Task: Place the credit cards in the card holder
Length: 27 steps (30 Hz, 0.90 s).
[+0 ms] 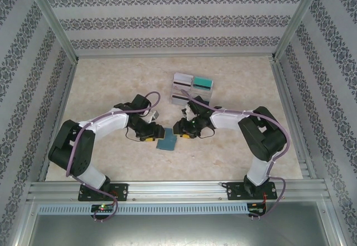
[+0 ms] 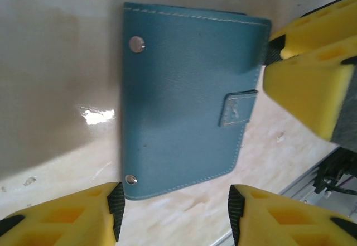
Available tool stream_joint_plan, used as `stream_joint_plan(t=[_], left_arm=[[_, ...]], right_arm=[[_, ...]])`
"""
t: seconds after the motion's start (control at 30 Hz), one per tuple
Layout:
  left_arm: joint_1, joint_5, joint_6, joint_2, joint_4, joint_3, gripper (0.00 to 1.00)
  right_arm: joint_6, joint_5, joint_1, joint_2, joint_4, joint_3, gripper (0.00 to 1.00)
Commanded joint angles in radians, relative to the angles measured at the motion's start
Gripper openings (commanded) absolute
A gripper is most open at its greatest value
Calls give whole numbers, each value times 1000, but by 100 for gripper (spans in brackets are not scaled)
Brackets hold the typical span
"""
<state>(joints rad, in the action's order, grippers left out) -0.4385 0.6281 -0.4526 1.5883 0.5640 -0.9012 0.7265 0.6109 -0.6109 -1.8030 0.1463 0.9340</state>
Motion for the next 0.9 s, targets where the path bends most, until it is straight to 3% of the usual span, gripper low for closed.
stream_joint_plan(t=[0.0, 0.07, 0.27, 0.43, 0.63, 0.73, 0.87], left_arm=[[-9, 9, -40, 19, -76, 25, 53], [-8, 18, -61, 21, -115, 41, 52], [2, -24, -77, -35, -126, 51, 52], [54, -56, -75, -110, -106, 38, 52], [96, -243, -57, -201, 24, -24, 54], [147, -250, -92, -237, 3, -9, 54], [211, -234, -146, -255, -55, 39, 54]], right_arm=[[12, 2, -3, -44, -67, 27, 43], [22, 9, -9, -63, -93, 37, 40], [17, 16, -1, -57, -125, 60, 14], [-117, -60, 17, 22, 3, 135, 3], [-474, -496, -21, 194, 250, 259, 0], [-675, -749, -118, 237, 281, 281, 0], [-884, -943, -251, 190, 245, 258, 1]])
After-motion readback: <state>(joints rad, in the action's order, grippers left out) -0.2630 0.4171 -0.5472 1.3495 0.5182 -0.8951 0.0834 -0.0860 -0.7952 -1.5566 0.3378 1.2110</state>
